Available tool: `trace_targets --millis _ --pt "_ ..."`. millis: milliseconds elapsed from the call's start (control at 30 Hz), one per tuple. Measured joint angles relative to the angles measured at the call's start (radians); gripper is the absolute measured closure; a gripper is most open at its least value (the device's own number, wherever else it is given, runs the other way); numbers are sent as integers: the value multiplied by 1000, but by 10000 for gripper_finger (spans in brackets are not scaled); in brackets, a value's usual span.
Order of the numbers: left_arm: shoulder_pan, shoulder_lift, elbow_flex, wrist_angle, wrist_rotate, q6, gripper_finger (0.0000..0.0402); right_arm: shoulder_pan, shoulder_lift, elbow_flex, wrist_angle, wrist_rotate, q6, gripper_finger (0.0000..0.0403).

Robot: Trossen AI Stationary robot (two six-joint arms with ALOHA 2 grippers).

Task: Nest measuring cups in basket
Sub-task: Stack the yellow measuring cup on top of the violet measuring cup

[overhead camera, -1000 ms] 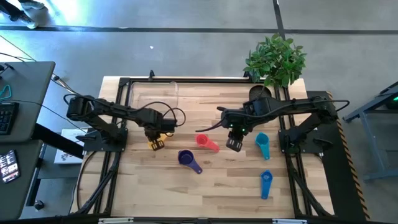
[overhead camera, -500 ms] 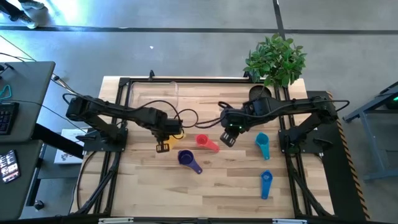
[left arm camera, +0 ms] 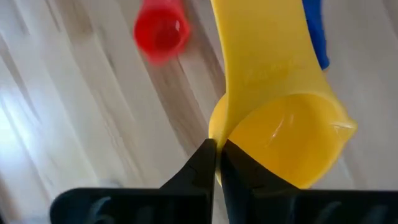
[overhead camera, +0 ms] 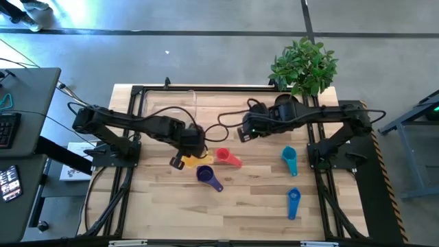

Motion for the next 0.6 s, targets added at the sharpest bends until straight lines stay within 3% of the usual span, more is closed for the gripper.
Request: trace_targets --millis 300,600 --pt "-25 0 18 123 2 369 395 -51 0 0 0 21 73 289" --pt "-51 6 18 214 37 446 395 -74 1 0 0 29 93 289"
